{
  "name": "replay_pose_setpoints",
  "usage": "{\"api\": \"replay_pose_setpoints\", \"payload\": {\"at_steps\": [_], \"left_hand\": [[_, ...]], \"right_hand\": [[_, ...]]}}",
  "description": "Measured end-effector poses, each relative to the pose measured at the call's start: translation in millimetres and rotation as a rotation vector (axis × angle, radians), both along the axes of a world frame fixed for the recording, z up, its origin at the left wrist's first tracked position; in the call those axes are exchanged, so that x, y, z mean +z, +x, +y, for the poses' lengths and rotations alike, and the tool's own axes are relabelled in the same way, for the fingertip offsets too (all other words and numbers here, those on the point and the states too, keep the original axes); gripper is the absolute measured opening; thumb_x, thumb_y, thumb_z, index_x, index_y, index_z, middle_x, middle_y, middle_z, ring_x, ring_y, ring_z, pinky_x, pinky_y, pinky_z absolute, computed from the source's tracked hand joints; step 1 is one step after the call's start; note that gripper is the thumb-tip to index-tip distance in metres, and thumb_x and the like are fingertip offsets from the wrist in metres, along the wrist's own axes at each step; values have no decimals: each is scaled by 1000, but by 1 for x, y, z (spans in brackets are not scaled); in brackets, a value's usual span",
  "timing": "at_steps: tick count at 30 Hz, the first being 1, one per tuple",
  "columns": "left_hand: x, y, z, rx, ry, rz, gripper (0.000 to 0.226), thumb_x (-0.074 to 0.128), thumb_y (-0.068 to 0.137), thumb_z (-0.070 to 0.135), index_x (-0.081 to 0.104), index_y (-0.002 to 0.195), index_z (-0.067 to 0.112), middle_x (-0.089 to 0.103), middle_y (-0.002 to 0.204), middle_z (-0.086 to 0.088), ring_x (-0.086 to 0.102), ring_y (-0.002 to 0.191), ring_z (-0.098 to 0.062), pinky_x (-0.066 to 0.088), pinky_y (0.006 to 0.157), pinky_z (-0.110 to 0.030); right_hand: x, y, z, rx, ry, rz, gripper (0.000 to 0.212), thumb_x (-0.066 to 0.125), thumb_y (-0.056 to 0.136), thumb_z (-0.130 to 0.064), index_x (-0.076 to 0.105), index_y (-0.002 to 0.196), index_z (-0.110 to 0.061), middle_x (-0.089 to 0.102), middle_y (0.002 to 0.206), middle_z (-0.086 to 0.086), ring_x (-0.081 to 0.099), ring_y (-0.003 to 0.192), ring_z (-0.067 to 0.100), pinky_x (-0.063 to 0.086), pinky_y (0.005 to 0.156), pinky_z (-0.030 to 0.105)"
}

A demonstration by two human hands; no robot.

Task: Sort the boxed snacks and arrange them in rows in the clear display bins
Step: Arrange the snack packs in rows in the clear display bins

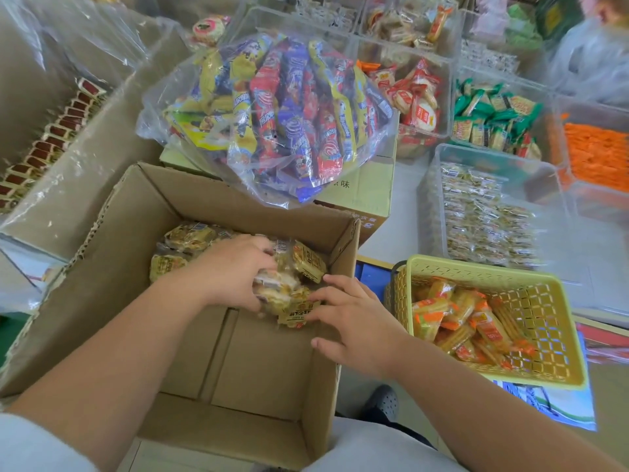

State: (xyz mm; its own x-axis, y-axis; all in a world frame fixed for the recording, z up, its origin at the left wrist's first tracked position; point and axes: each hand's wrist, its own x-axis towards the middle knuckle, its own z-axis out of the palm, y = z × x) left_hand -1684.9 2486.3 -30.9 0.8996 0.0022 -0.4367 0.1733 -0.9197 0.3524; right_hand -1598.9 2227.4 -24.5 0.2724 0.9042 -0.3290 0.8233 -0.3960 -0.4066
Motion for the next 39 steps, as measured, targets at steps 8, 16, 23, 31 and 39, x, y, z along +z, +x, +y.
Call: {"api": "replay_pose_setpoints", "payload": {"at_steps": [8,16,23,31,39], "left_hand": [[-30,42,-26,-282,88,68,40,83,69,46,74,104,28,-12,172,8,-1,159,-22,11,126,-59],[-38,56,-42,-274,183,192,67,77,71,56,68,129,24,9,173,5,15,157,-27,32,122,-45],[-32,26,-38,-177,167,17,90,79,72,50,47,153,27,24,169,-5,35,149,-27,42,115,-39],[13,-26,-61,352,60,-291,71,88,63,36,69,132,28,59,136,5,55,127,-22,45,99,-30],[92,-38,-158,587,-54,-659,69,72,53,51,73,121,35,47,133,38,51,125,5,38,109,-25]], "right_hand": [[-2,0,-1,0,29,-14,46,49,89,-59,64,126,-37,48,142,-16,15,150,16,19,122,51],[-1,1,-3,14,32,-15,53,41,87,-61,63,129,-37,45,146,-15,12,151,16,16,123,51],[0,4,-6,34,42,11,46,50,92,-56,62,132,-35,42,149,-15,7,151,14,13,124,50],[12,7,-14,-94,237,232,36,61,96,-42,66,129,-29,46,148,-11,25,144,7,27,120,41],[56,53,-85,-352,688,397,55,62,91,-40,39,140,-45,45,135,-22,46,129,1,44,106,25]]}}
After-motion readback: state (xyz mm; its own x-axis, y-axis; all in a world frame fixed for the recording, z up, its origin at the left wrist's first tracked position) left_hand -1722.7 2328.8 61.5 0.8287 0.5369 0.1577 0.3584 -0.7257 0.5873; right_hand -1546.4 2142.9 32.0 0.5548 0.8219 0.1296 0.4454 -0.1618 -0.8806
